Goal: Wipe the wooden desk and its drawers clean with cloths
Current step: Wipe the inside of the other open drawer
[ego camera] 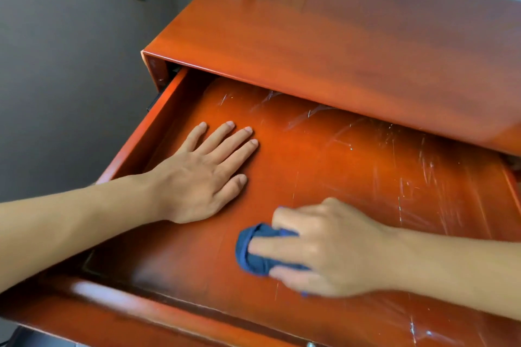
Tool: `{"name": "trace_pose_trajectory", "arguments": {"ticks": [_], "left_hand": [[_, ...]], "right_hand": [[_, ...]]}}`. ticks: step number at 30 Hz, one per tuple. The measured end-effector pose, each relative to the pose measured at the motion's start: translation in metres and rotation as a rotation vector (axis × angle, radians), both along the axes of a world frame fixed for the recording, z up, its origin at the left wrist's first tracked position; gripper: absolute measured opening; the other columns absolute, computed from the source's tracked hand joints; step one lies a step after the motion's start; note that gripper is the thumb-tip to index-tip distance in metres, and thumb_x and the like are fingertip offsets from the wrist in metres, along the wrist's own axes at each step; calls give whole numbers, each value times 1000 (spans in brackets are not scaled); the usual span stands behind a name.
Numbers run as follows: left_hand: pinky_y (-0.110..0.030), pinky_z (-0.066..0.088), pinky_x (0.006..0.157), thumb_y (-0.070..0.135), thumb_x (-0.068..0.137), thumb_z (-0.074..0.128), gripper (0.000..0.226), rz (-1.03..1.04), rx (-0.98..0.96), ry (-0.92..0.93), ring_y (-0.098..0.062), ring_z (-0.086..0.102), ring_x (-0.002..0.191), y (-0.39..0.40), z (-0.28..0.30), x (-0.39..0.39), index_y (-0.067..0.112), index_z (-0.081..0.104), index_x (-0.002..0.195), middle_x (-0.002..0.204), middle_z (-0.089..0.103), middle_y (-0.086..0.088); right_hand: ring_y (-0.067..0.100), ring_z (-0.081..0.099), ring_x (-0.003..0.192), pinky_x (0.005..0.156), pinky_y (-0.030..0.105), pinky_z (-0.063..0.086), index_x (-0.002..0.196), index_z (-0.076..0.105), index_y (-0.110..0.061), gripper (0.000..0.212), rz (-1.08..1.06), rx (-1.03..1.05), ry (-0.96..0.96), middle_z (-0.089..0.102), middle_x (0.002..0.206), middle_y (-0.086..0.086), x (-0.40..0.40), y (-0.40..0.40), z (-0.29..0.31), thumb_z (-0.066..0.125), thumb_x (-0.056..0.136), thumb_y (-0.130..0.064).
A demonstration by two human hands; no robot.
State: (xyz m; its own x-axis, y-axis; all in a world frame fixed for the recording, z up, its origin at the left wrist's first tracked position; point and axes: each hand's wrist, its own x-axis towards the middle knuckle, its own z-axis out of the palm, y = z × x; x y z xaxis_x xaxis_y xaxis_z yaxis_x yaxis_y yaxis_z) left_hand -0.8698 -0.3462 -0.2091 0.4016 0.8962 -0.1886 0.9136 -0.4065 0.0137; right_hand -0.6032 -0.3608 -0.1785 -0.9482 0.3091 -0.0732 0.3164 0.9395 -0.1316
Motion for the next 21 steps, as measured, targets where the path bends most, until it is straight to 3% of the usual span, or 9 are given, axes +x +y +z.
{"name": "trace_pose_trajectory", "arguments": {"ticks": [2, 4, 6, 9, 12, 14, 16, 18, 21], "left_hand": [[-53, -13, 127, 70, 92, -17, 79, 2, -12, 36, -20, -30, 155, 1, -1, 2, 32, -26, 160, 169, -30, 8], [-54, -14, 126, 74, 89, -18, 81, 8, -27, 58, -19, -33, 153, 4, 0, 4, 33, -30, 158, 167, -34, 9], [-54, -14, 126, 75, 88, -18, 83, 15, -21, 50, -19, -32, 154, 9, 1, 5, 33, -28, 159, 167, -33, 9], [-54, -12, 127, 75, 87, -18, 85, 20, -15, 41, -20, -28, 156, 18, 2, 6, 33, -25, 161, 169, -28, 8], [-53, -8, 128, 74, 87, -20, 87, 14, -12, 100, -21, -24, 157, 21, 3, 8, 30, -23, 162, 170, -26, 5], [-53, 0, 129, 71, 91, -18, 88, -4, 39, 135, -24, -14, 160, 22, 4, 8, 25, -12, 165, 173, -16, -1], [-55, 21, 127, 65, 101, -3, 85, -36, 151, 155, -31, 16, 159, 24, 6, 10, 13, 18, 166, 173, 14, -13], [-56, 45, 112, 52, 107, 17, 73, -84, 184, 153, -38, 47, 144, 27, 5, 15, 1, 48, 150, 158, 44, -23], [-58, 53, 101, 32, 99, 26, 60, -128, 163, 125, -44, 58, 132, 31, 3, 29, -3, 55, 138, 147, 52, -29]], "right_hand": [[19, 56, 61, 47, 31, 43, 126, 63, -36, 37, -225, 141, 80, 53, 89, -4, 13, 37, -2, 42, 99, -52], [26, 62, 71, 60, 36, 50, 134, 59, -40, 45, -535, 243, 124, 52, 93, -5, 25, 78, -2, 38, 98, -56], [29, 64, 82, 72, 39, 52, 136, 56, -42, 46, -665, 236, 124, 53, 99, -6, 28, 90, -7, 36, 98, -58], [26, 60, 69, 60, 34, 49, 129, 60, -38, 40, -354, 139, 176, 55, 97, -2, 10, 44, -6, 40, 98, -54], [17, 42, 59, 48, 28, 39, 130, 60, -37, 36, 24, -67, 14, 51, 92, -3, 10, 2, -1, 44, 100, -51], [19, 51, 61, 48, 29, 42, 128, 60, -42, 35, -40, 9, 20, 53, 93, -3, 16, 24, -1, 44, 99, -53], [24, 61, 69, 56, 31, 44, 132, 57, -45, 38, -368, 189, 107, 53, 98, -4, 23, 65, 0, 40, 100, -55], [25, 60, 73, 63, 33, 44, 136, 54, -45, 40, -608, 254, 93, 47, 100, -6, 32, 83, -4, 38, 101, -55], [15, 50, 71, 67, 32, 40, 137, 49, -50, 40, -341, 27, 78, 40, 101, -10, 23, 38, -1, 38, 100, -58]]}}
